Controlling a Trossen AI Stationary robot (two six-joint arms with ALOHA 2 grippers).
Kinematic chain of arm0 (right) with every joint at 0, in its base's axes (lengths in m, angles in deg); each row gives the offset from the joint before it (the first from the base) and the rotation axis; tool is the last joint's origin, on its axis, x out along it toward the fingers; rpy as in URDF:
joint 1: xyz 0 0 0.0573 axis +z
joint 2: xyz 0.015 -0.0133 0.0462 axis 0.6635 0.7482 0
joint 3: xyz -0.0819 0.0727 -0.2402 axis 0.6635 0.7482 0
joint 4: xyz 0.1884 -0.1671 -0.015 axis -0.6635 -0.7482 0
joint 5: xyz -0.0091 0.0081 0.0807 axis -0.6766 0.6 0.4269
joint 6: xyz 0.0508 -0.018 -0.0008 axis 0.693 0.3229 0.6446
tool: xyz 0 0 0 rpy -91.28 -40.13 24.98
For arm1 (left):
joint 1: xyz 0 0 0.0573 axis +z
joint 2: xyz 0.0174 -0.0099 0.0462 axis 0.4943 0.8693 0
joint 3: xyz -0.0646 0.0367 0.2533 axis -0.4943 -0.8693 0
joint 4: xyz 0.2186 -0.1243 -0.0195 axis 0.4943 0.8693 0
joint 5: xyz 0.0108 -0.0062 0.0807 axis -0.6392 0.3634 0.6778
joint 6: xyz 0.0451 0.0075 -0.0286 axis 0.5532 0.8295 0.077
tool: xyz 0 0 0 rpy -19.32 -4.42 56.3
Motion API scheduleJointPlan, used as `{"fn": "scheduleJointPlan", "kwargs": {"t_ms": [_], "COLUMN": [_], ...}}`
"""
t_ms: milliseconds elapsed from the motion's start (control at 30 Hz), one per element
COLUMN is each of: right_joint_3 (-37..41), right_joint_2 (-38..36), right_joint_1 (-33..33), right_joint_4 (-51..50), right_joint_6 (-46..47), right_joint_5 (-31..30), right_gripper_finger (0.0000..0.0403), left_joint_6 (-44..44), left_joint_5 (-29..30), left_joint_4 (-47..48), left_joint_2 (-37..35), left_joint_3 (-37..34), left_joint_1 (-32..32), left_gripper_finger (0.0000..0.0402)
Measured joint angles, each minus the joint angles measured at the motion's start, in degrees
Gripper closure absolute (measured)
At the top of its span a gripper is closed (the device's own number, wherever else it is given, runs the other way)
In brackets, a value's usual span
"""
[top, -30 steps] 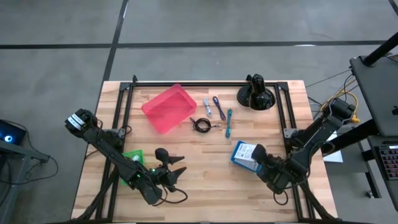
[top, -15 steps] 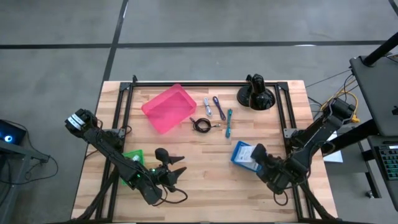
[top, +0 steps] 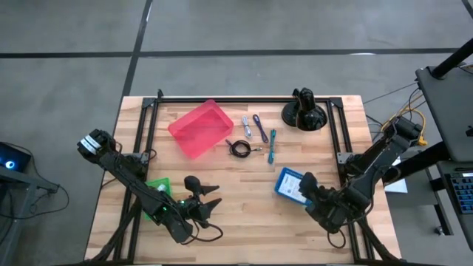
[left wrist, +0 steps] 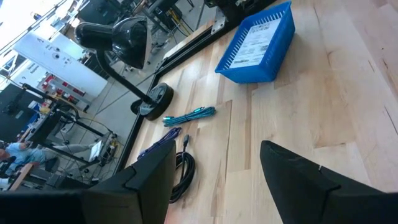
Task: Pick and place items into bin
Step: Put the black charger cable into the red bin
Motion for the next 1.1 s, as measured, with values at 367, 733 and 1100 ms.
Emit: {"fn": "scheduleJointPlan", "kwargs": {"t_ms": [367, 733, 1100], "right_joint_3": [-5.1, 6.3, 31.6], "right_joint_2": [-0.1, -3.5, -14.2], "right_joint_1": [-0.1, -0.1, -1.1], "right_joint_4": [-2.7, 11.2, 74.2], "right_joint_6": [14.5, 28.8, -3.4], "right_joint_5": [-0.3, -21.2, -12.8], "right_gripper_finger": [0.0318, 0.0339, 0.0348], "left_joint_6": [0.0, -2.8, 2.6], "left_joint_5": [0.0, 0.0, 1.8], "left_joint_4": [0.0, -0.2, -5.6], "left_joint_2": [0.0, 0.0, 0.0], "left_joint_3": [0.0, 0.0, 0.4], "left_joint_1": [0.0, 0.0, 0.0], "left_gripper_finger": [0.0185, 0.0185, 0.0185]}}
